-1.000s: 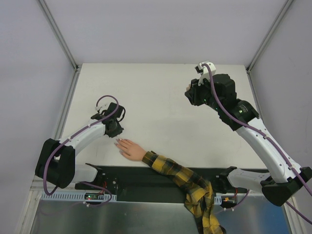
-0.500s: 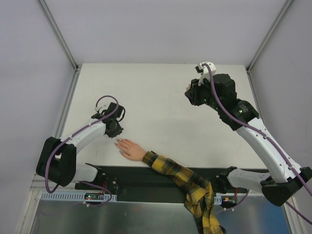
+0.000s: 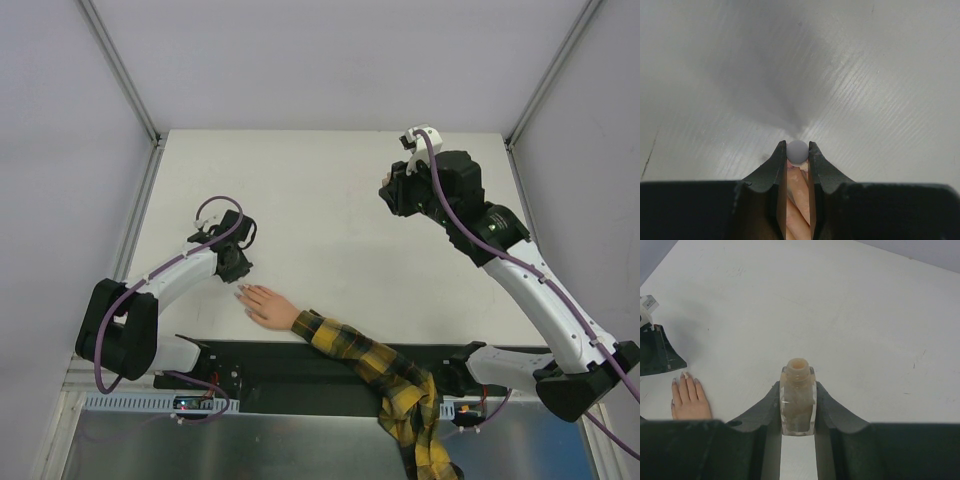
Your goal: Paint the nails
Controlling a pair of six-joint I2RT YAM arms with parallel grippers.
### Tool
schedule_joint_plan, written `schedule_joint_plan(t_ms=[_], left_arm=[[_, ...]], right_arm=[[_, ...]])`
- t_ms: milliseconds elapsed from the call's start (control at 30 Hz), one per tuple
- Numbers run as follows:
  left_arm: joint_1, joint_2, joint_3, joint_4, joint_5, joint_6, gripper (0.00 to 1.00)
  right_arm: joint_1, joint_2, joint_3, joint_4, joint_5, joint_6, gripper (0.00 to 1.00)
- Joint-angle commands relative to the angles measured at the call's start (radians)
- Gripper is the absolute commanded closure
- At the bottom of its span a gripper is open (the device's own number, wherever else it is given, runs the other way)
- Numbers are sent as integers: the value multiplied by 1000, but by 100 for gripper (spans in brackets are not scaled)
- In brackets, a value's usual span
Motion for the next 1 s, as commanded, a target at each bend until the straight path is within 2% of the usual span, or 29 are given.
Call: schedule_joint_plan(t_ms=[0, 967], left_arm=[[15, 11, 31, 10, -15, -6, 100], [42, 2, 11, 36, -21, 6, 100]], right_arm=[[-7, 3, 23, 20, -12, 8, 100], [-11, 7, 30, 18, -12, 0, 100]])
